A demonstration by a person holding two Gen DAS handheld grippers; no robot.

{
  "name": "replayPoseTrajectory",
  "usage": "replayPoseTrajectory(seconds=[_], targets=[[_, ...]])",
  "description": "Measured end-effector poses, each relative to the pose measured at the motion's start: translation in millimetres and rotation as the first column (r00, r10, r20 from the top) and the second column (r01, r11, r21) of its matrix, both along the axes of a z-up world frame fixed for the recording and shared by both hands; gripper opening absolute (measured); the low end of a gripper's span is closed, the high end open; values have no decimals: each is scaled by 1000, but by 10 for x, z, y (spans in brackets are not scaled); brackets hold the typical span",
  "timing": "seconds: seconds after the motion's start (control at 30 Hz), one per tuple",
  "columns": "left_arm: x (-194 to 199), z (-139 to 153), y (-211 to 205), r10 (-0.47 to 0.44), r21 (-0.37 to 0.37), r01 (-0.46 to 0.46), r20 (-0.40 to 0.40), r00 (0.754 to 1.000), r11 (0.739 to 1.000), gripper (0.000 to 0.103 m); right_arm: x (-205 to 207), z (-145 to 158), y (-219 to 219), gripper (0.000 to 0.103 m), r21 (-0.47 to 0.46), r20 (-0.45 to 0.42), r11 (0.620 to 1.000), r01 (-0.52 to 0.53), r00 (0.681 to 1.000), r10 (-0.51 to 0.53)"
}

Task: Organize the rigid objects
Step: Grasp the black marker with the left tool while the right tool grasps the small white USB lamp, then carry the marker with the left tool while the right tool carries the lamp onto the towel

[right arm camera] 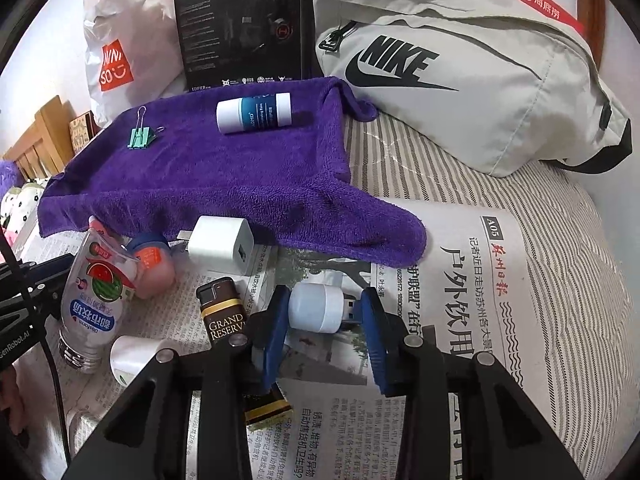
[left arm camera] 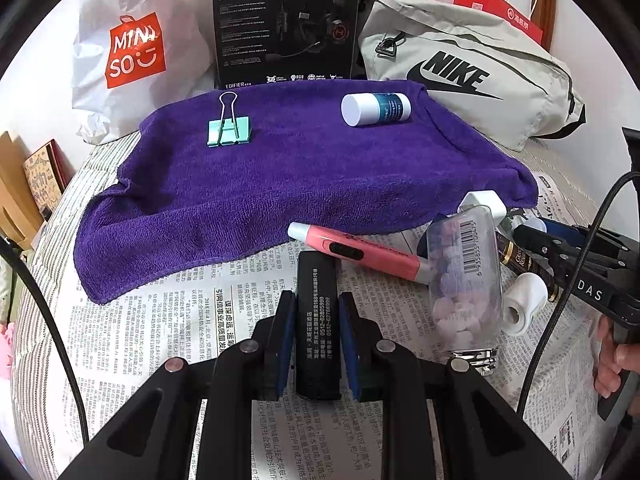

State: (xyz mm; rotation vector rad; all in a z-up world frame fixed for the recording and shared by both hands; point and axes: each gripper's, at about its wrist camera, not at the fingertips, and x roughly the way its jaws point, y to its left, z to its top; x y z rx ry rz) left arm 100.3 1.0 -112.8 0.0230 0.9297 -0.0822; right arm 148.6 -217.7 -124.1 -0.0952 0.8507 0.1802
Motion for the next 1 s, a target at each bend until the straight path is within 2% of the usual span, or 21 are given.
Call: replayPoseTrajectory(seconds=[0.47, 0.6, 1.0], targets=[[-49, 39, 126, 15, -38, -16, -19, 1000, 999, 21, -12, 78, -75, 36, 47, -64, 998, -28, 997, 31], [-66, 31, 258, 24, -94, -27, -28, 999, 995, 21, -59, 82, -82, 36, 38, -63, 999, -23, 998, 26], [-165, 164, 462, 58, -136, -61, -22, 998, 989, 21, -177, 212, -50, 36, 83, -45, 995, -62, 997, 66]])
